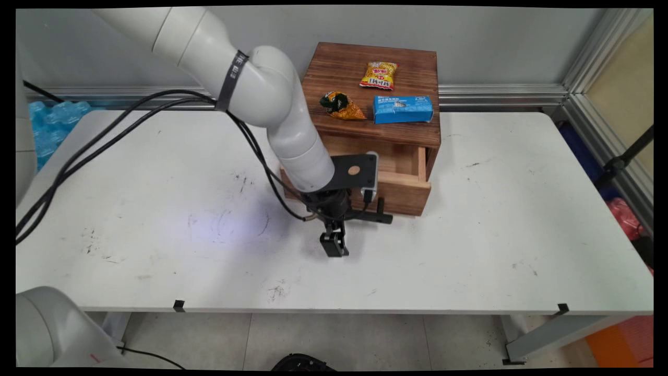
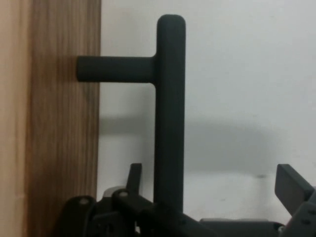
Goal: Open the drawer
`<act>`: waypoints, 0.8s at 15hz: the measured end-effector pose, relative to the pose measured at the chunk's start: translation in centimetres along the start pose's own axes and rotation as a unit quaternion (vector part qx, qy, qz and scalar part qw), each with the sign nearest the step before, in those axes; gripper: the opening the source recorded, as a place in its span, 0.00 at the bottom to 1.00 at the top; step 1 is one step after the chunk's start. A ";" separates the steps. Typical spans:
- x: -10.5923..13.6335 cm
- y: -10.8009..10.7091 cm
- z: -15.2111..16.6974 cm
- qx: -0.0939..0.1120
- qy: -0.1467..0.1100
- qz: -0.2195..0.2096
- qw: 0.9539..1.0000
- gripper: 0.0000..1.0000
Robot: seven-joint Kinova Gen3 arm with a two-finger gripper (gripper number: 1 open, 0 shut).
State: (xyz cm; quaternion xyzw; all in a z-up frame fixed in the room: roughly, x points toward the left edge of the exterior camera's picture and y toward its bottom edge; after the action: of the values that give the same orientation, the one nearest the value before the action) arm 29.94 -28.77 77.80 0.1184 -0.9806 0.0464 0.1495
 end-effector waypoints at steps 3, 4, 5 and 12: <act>0.2 1.8 -0.1 -0.011 0.002 -0.004 1.000 1.00; 0.3 2.5 -0.1 -0.015 0.002 -0.004 1.000 1.00; 0.4 3.1 -0.1 -0.018 0.002 -0.004 1.000 1.00; 0.9 6.9 -0.4 -0.041 0.005 0.008 0.999 1.00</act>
State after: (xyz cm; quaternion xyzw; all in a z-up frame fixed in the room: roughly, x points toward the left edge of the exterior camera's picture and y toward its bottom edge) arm 27.57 -22.27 78.11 0.1043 -0.9818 0.0083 0.1588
